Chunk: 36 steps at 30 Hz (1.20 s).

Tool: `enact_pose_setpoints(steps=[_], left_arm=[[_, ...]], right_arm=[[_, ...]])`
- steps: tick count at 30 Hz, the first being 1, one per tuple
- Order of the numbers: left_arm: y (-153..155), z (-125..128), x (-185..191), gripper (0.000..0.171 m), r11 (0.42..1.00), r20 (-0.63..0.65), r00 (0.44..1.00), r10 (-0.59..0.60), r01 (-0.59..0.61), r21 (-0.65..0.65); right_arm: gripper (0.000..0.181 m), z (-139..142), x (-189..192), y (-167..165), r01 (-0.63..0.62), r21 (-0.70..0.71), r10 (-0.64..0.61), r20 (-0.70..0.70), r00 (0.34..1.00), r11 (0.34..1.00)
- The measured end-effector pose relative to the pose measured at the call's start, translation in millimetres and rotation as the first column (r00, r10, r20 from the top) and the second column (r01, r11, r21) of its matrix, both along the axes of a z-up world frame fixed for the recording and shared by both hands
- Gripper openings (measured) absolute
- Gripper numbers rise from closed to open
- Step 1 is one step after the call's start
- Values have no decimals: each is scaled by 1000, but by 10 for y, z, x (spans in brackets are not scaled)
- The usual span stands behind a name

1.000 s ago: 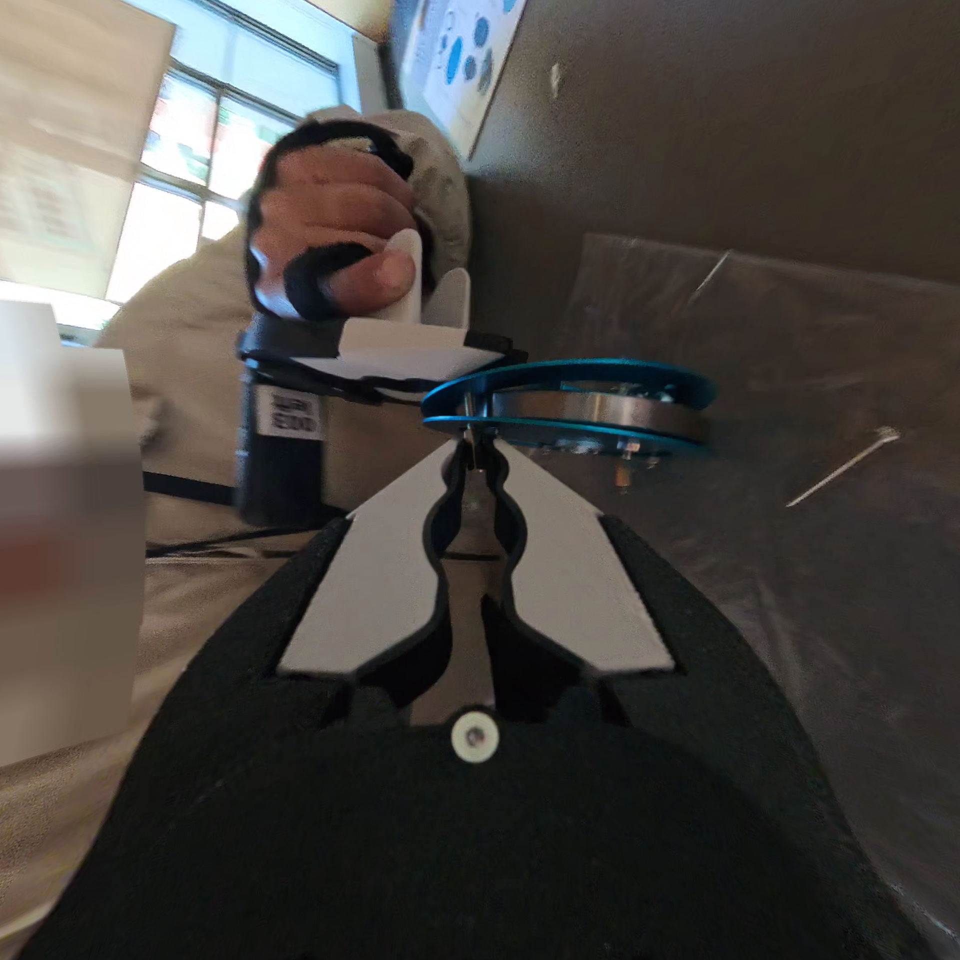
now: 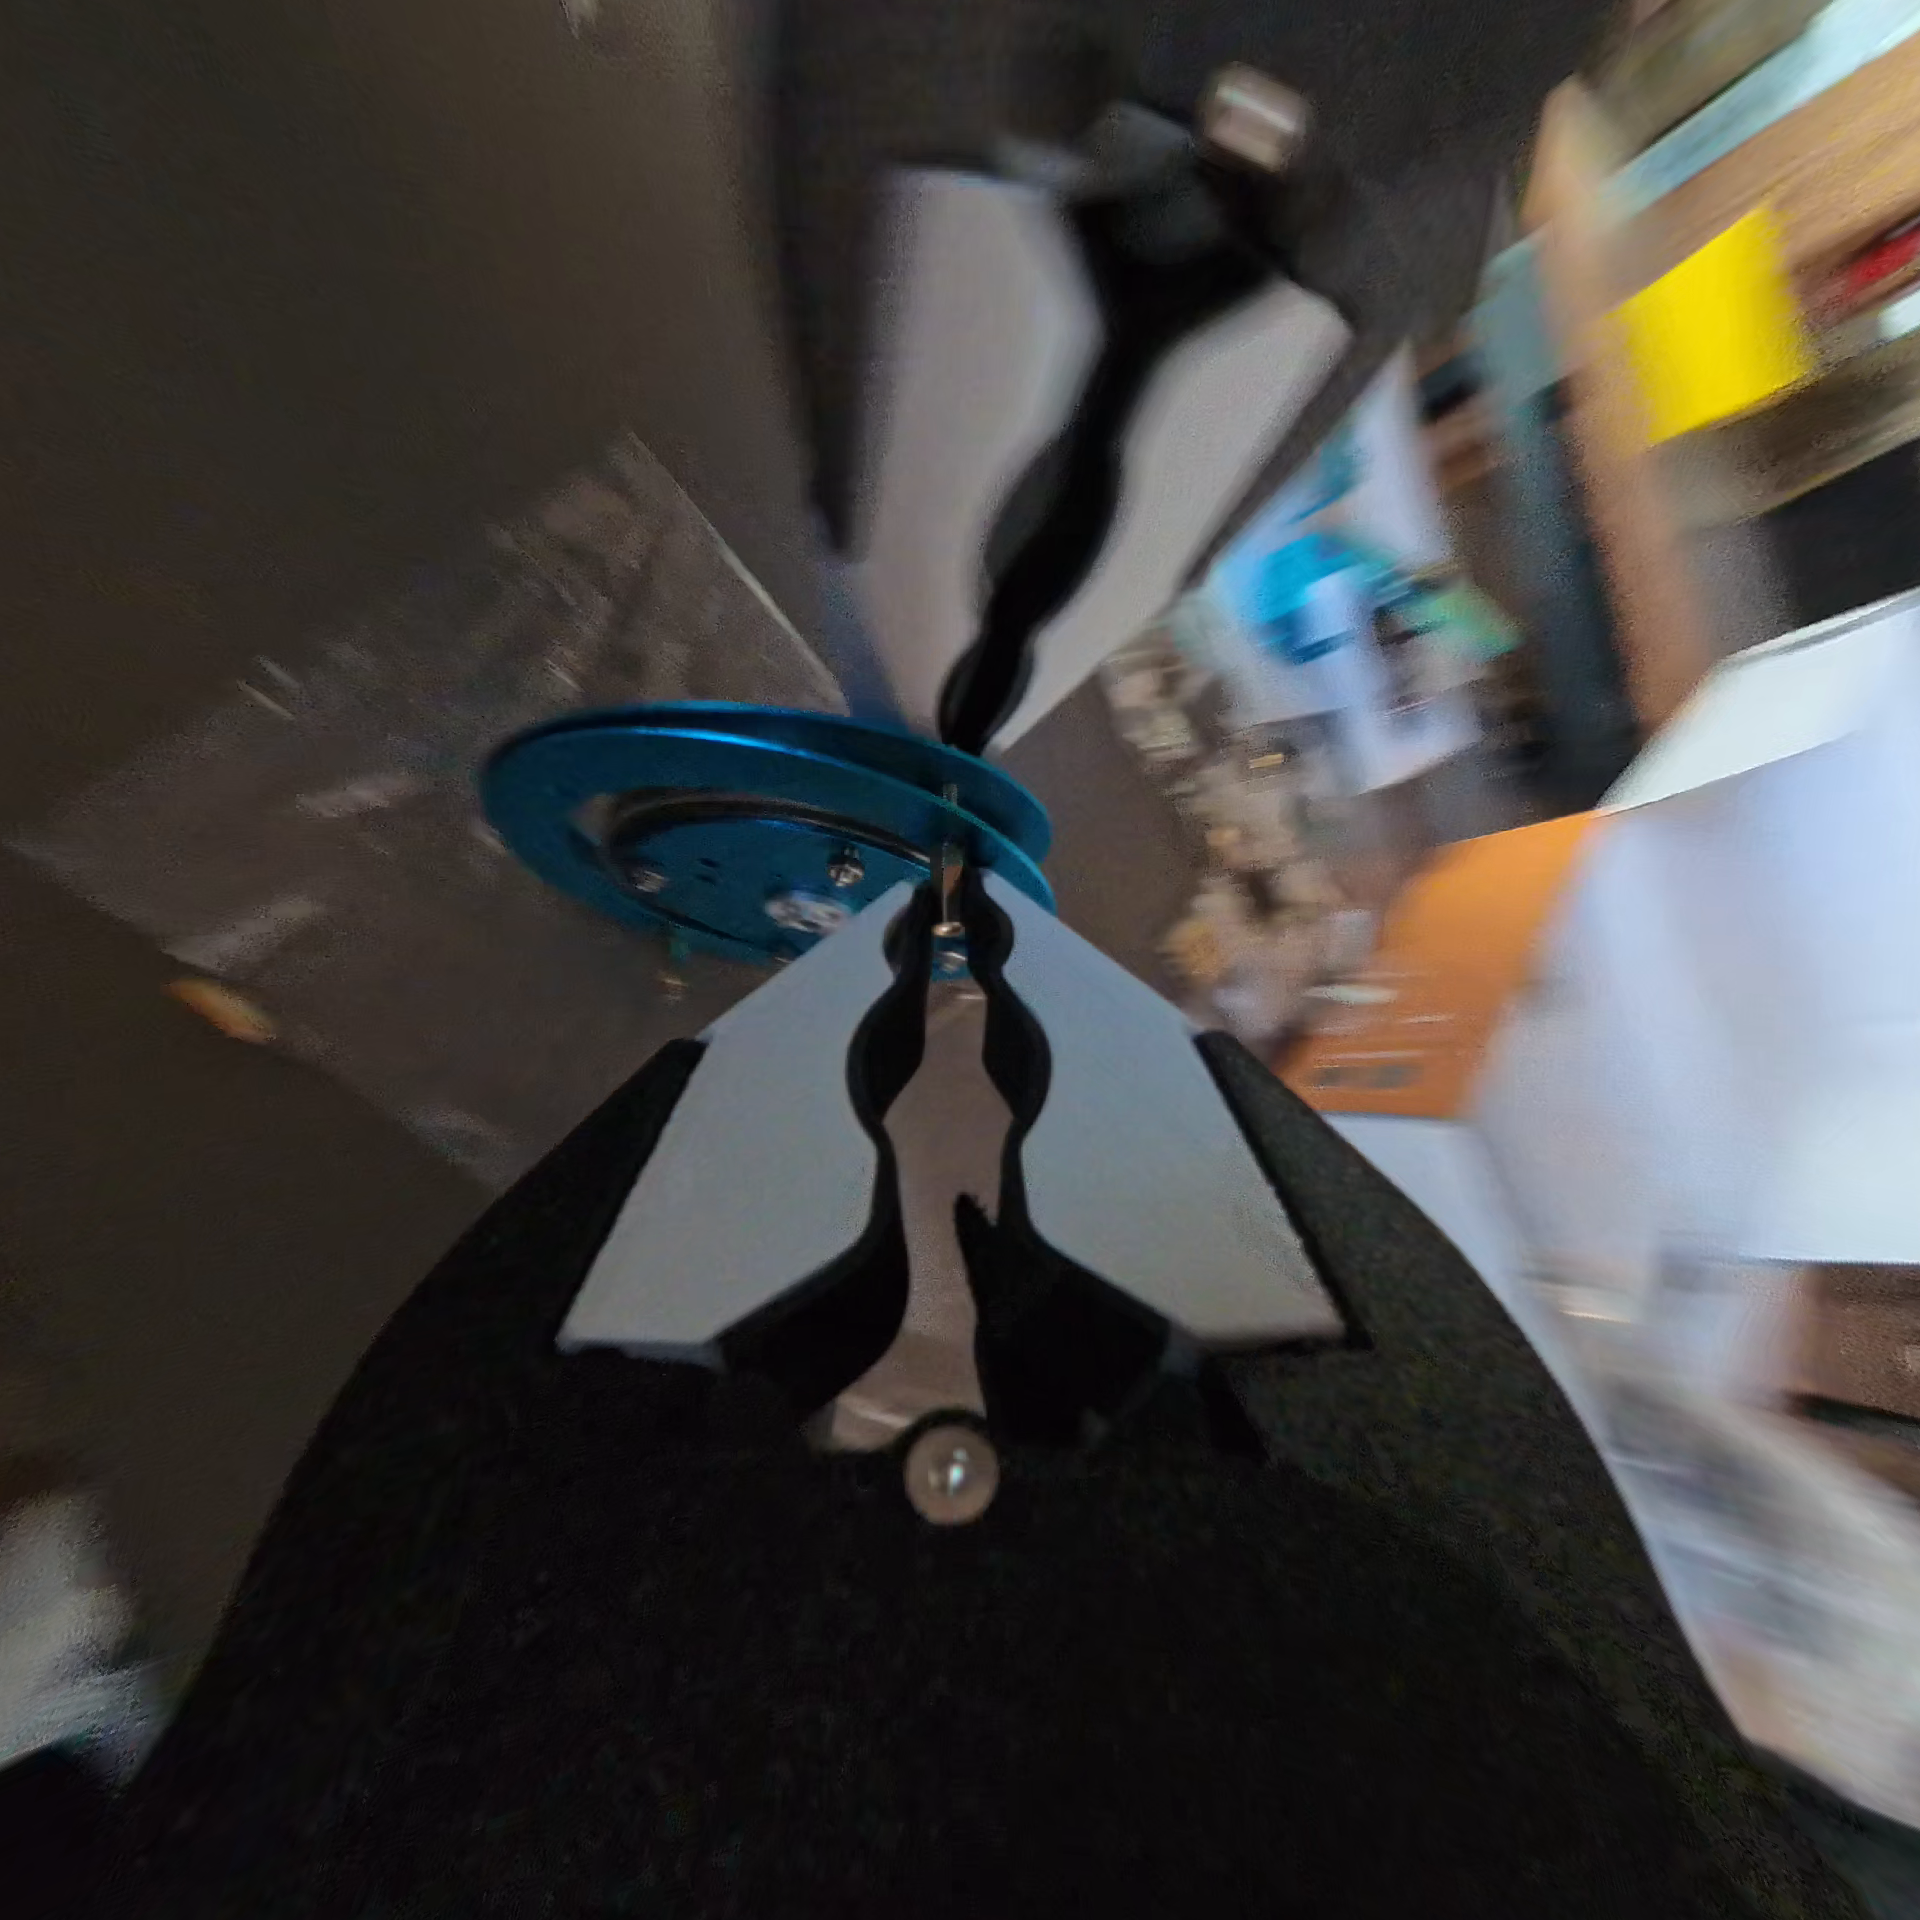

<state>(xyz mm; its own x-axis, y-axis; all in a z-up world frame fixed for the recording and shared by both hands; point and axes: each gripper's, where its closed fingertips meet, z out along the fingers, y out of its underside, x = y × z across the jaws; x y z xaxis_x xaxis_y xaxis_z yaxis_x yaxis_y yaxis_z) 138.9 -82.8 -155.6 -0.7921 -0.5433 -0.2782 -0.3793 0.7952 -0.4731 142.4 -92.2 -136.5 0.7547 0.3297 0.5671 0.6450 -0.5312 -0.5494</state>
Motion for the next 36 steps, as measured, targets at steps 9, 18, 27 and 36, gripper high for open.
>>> enact_pose_setpoints(steps=[9,18,27,36], left_arm=[[-36,190,73,2,825,737,588,-335,-196,531],[-13,126,73,2,938,597,791,-137,-90,335],[-36,24,-86,2,999,113,992,-52,50,21],[-150,2,-195,2,971,-261,965,-30,-34,-238]], right_arm=[[4,34,-198,-144,-416,-399,-554,-744,-374,817],[24,63,-122,-108,-188,-316,-258,-926,276,930],[39,74,64,-141,-79,46,70,181,981,996],[5,2,-34,-9,-158,97,72,587,807,983]])
